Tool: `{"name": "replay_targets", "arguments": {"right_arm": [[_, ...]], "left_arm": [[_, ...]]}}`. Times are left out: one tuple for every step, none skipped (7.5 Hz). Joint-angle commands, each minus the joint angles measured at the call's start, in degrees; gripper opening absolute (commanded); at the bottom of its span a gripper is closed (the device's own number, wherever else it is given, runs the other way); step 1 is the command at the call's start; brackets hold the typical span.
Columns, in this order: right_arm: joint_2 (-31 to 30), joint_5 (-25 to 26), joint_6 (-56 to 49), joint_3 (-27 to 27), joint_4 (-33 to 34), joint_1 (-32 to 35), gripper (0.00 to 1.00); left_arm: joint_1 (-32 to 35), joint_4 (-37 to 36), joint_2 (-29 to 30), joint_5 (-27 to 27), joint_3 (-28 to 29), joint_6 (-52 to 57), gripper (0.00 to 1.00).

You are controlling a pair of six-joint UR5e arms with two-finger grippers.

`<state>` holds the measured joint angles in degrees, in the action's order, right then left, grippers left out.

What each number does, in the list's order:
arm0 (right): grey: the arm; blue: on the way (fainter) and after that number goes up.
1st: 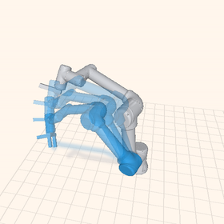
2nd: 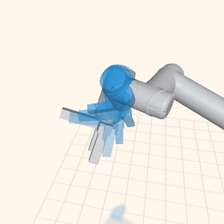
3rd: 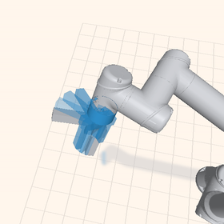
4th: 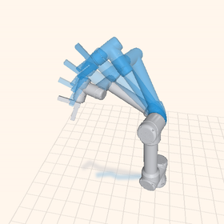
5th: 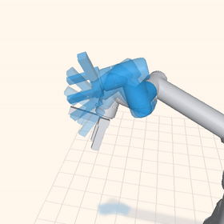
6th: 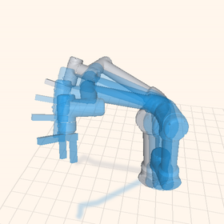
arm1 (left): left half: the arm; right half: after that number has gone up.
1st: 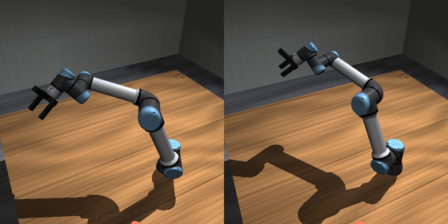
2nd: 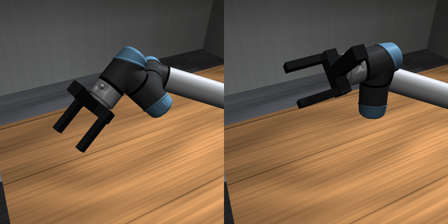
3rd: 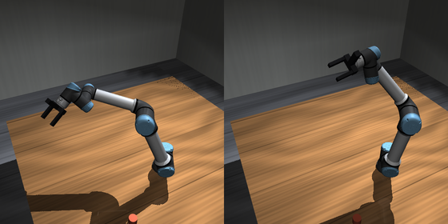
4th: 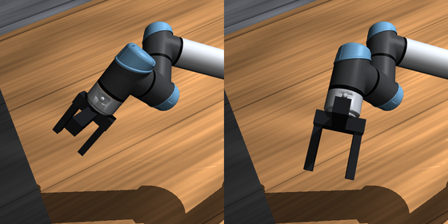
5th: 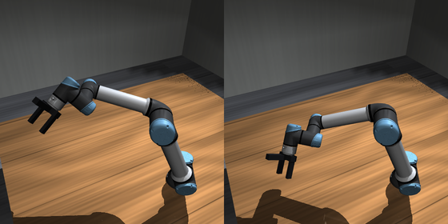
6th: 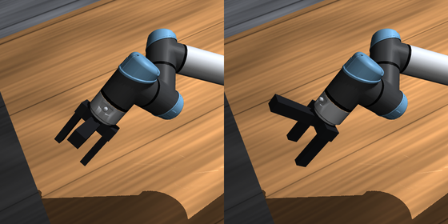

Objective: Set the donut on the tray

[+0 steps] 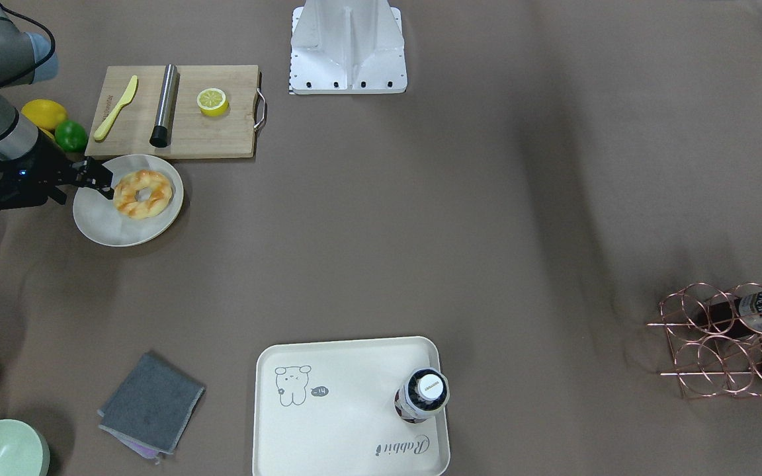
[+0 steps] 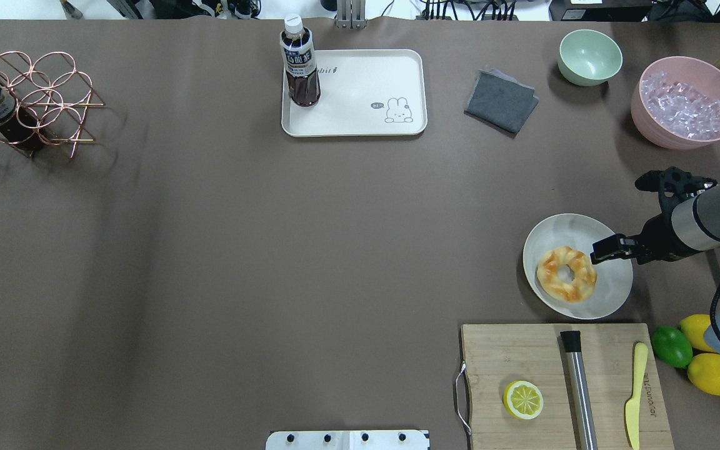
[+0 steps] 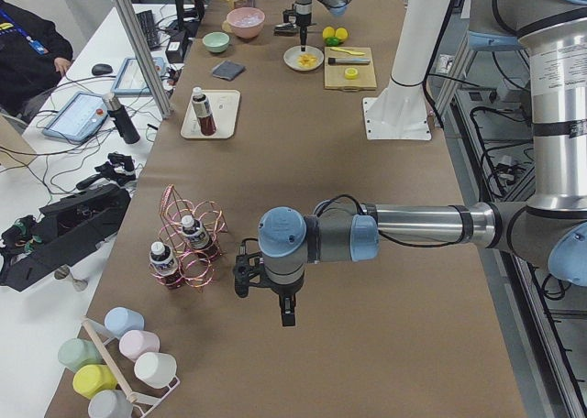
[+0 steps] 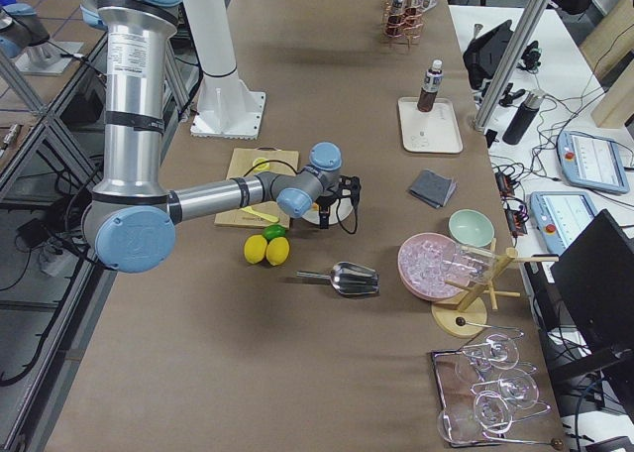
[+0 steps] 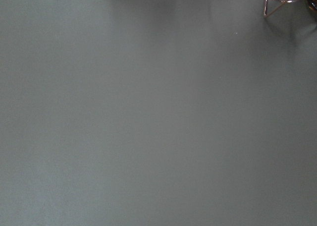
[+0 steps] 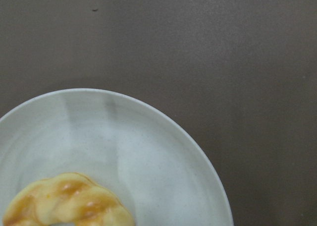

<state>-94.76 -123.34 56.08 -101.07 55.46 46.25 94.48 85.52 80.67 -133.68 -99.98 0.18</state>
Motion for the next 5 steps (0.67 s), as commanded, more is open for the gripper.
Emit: {"name": "replay_targets", "arguments": {"right_arm": [[-0.4, -0.1, -0.1, -0.1, -0.1, 0.0, 1.0], [-0.6, -0.1, -0.4, 0.1, -0.1, 0.1, 0.98], [-1.0, -0.1, -0.6, 0.1, -0.1, 0.1, 0.96], [-1.1, -0.1, -0.4, 0.2, -0.1, 0.1, 0.75], [-1.5, -0.1, -0.4, 0.3, -0.1, 0.1, 0.25]], "left_arm": [[0.0, 0.0, 1.8, -0.1, 1.6, 0.0, 0.98], [0.0, 0.0, 1.8, 0.0, 1.7, 0.0, 0.98], [0.0, 0.0, 1.7, -0.1, 1.6, 0.0, 0.98], [0.0, 0.0, 1.8, 0.0, 1.6, 0.0, 0.98], [0.0, 0.0, 1.7, -0.1, 1.6, 0.0, 0.98]]}}
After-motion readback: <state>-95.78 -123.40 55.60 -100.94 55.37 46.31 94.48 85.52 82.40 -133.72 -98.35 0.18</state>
